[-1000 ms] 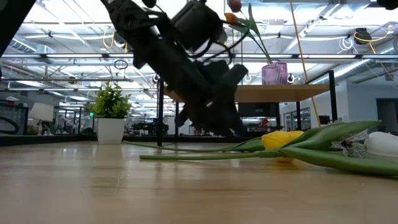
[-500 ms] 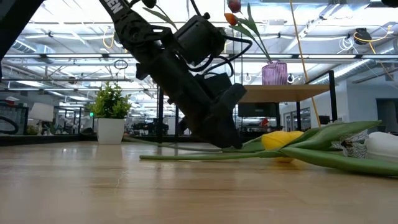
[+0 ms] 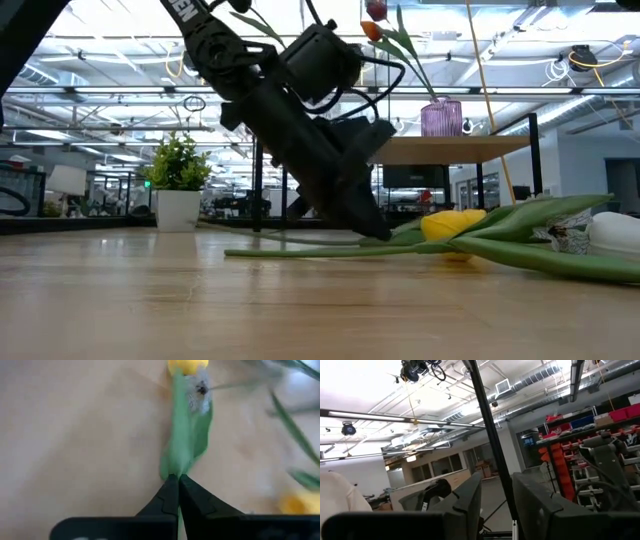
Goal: Pick and place flowers into a vace then onto a shelf
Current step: Put the yellow tulip into the transparent vase
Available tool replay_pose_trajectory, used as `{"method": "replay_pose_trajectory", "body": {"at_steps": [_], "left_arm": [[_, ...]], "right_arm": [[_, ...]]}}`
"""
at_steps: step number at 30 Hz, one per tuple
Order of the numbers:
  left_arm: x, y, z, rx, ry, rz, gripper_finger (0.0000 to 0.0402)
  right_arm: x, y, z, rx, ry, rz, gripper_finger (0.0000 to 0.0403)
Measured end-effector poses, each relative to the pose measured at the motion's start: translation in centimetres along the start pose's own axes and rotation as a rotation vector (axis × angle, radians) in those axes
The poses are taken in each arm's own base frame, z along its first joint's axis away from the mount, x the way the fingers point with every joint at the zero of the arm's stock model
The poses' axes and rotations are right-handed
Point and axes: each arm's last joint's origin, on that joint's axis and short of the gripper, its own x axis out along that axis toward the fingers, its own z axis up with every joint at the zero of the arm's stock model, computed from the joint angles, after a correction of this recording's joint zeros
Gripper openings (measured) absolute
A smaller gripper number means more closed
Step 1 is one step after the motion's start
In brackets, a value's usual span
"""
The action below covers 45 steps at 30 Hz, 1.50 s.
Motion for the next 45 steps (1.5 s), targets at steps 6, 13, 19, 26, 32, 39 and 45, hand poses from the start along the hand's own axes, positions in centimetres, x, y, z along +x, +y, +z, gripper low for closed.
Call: {"method": "replay_pose_trajectory", "body": {"at_steps": [6, 13, 19, 26, 32, 39, 45], "left_arm": [[-4.5, -2.9, 1.9, 0.012, -0.079, -0.071, 0.0003], [-14.7, -7.5, 3.6, 0.056, -0.326, -0.016, 0.0002], [-24.3, -9.1, 4.0, 0.064, -0.663, 0.181, 0.0001], [-32.3, -9.8, 7.7, 0.19, -1.184, 0.286, 0.0001], [-33.6, -8.1, 10.7, 0.443, -1.461, 0.15, 0.0001], [-28.0, -4.3, 13.7, 0.469, -1.375, 0.06, 0.0001], [-24.6, -1.5, 15.4, 0.426, -1.447, 0.006, 0.0001]], "right_arm": [[0.0, 0.0, -0.1, 0.002, 0.013, -0.005, 0.0105], [0.0, 0.0, -0.1, 0.001, 0.013, -0.005, 0.0105], [0.0, 0.0, -0.1, 0.0, 0.01, -0.004, 0.0105], [0.0, -0.1, -0.1, -0.014, 0.011, -0.006, 0.0105], [0.0, 0.0, 0.1, -0.061, -0.014, -0.003, 0.0105], [0.0, 0.2, 0.6, -0.098, -0.066, 0.011, 0.0105], [-0.1, 0.3, 0.8, -0.114, -0.084, 0.016, 0.0105]]}}
